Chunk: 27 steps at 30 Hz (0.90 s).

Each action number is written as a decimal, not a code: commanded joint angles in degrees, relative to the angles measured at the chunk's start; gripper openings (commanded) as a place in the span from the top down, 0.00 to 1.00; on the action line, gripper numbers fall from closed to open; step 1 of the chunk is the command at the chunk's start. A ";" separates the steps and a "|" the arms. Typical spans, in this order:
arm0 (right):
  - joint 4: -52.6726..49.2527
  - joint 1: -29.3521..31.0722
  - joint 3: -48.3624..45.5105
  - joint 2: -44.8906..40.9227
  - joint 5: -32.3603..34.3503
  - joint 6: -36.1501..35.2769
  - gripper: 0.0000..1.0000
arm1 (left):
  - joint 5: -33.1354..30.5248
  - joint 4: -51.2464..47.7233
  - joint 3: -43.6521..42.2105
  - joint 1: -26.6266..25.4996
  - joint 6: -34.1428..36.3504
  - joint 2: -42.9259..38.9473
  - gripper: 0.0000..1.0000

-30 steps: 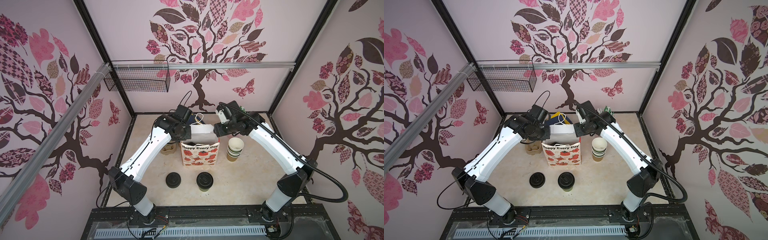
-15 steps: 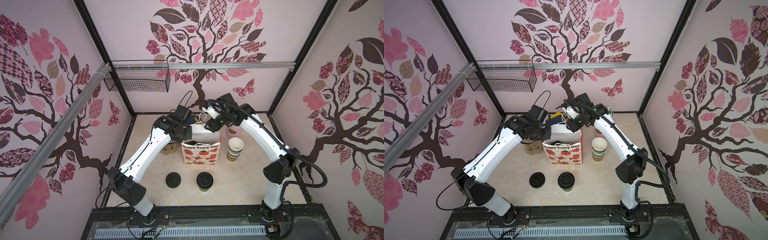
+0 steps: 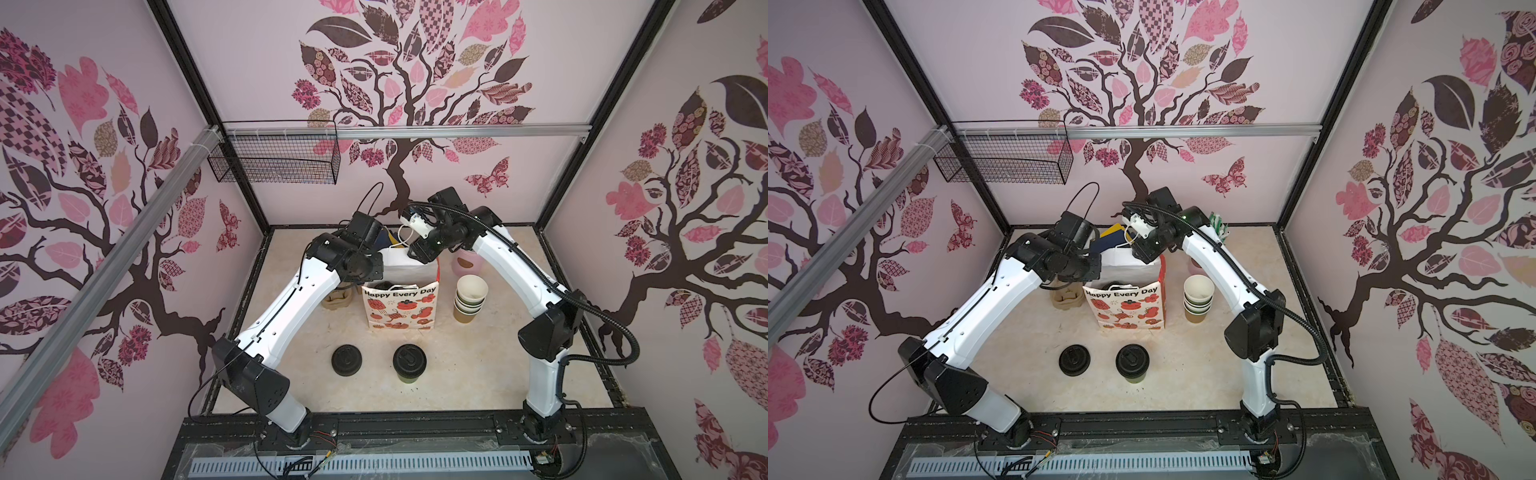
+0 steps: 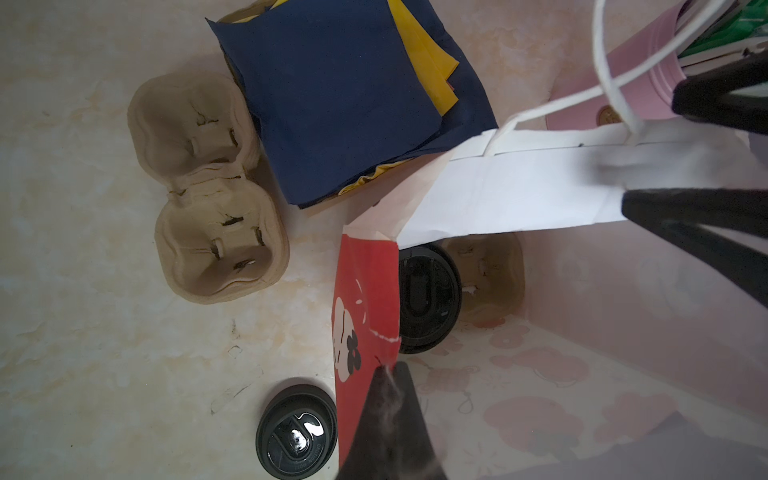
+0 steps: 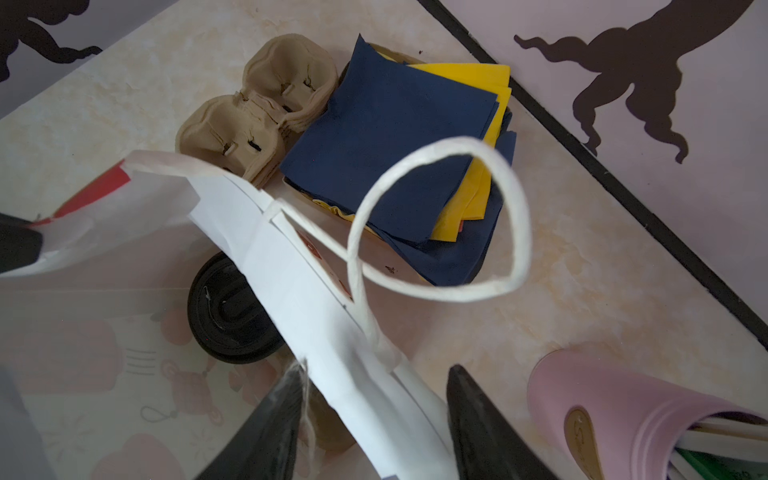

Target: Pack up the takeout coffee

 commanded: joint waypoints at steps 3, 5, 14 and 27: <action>1.34 -0.17 1.95 -2.45 3.85 -0.77 0.36 | 0.77 0.71 -2.19 0.23 -0.79 -1.42 1.00; 2.63 -0.32 -0.56 -2.84 4.73 -1.38 0.33 | 0.99 0.77 -1.97 0.24 -0.80 -1.28 1.00; -0.85 -0.41 -0.26 3.54 1.13 -2.37 0.36 | 1.21 1.23 -2.08 0.24 -1.65 -1.25 1.00; 0.45 -0.41 -2.76 -0.69 -3.06 -1.50 0.85 | 0.69 1.06 -1.21 0.24 -2.34 -0.63 1.00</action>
